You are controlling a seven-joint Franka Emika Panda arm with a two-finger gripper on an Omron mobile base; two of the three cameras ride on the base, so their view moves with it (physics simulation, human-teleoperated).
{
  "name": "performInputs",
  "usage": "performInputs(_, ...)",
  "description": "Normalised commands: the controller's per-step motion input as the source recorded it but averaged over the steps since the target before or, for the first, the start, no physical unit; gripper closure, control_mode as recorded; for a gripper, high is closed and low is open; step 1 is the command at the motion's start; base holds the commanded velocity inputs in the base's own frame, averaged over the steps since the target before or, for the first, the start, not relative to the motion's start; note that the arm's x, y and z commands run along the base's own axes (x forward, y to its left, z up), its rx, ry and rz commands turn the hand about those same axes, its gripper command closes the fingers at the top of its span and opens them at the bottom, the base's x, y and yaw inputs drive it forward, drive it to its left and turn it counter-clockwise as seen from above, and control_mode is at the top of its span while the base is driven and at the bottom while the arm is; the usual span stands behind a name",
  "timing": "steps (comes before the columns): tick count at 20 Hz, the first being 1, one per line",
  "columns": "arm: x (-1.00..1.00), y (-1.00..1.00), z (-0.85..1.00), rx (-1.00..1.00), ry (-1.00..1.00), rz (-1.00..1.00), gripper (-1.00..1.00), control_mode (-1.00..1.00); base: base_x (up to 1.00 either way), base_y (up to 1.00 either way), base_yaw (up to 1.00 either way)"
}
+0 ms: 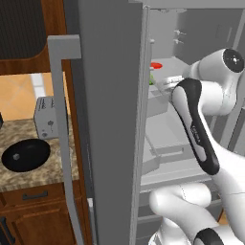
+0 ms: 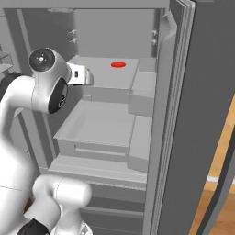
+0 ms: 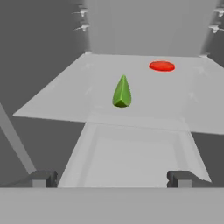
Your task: Grab a lemon wedge from the fridge and one ice cube from the ice bowl, and put them in the glass of lemonade.
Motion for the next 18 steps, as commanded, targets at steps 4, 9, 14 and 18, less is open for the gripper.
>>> performInputs(4, 0.42, 0.07, 0.0, 0.08, 0.01, -0.05, -1.0, -1.0, 0.0, 0.0, 0.0)
performInputs(9, 0.42, 0.04, 0.0, 0.06, 0.06, -0.04, -1.0, -1.0, 0.0, 0.0, 0.0)
performInputs(14, 0.37, 0.05, 0.0, 0.0, 0.15, 0.0, -1.0, -1.0, 0.0, 0.0, 0.0)
performInputs(18, 0.32, 0.0, -0.03, 0.0, 0.05, 0.0, -1.0, -1.0, 0.0, 0.0, 0.0)
